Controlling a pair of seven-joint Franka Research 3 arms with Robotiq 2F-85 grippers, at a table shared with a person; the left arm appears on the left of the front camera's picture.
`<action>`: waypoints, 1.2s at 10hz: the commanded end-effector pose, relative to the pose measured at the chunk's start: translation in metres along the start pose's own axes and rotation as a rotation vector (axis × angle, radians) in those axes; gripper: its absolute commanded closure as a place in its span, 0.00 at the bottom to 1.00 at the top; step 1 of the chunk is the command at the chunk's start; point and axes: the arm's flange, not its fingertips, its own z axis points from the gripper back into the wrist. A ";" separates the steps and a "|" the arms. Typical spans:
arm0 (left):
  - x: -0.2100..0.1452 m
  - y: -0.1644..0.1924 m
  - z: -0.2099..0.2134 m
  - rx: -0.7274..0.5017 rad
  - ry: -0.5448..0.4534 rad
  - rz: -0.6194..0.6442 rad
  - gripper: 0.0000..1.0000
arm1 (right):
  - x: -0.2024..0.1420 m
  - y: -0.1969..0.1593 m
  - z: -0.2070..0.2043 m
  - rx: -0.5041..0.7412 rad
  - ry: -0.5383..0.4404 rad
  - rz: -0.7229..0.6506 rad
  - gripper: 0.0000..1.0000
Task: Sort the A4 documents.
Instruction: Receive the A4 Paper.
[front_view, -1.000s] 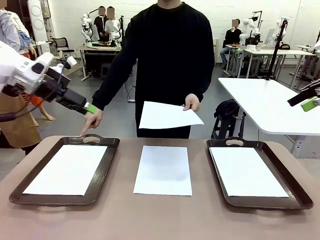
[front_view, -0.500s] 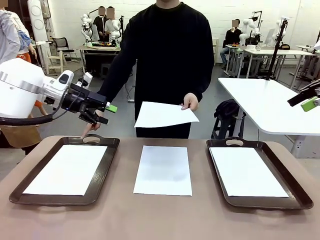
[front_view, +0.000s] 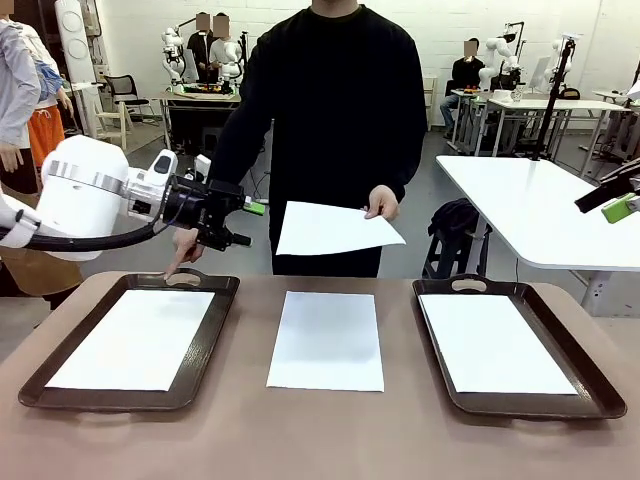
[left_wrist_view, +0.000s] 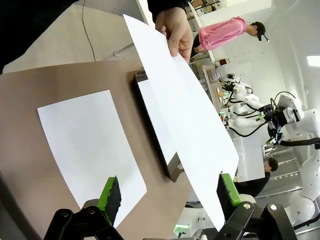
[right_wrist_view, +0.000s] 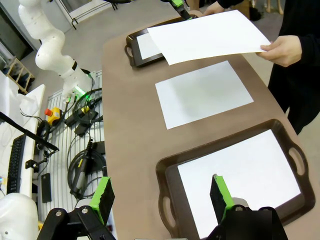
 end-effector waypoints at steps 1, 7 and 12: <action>0.012 0.007 -0.018 -0.023 -0.001 0.061 0.00 | 0.000 0.000 0.000 0.001 -0.002 0.001 0.00; 0.017 0.017 -0.073 -0.137 -0.001 0.130 0.00 | 0.000 0.000 0.000 0.001 -0.002 0.001 0.00; 0.018 0.025 -0.078 -0.169 -0.050 0.261 0.00 | 0.000 0.000 0.000 0.001 -0.002 0.001 0.00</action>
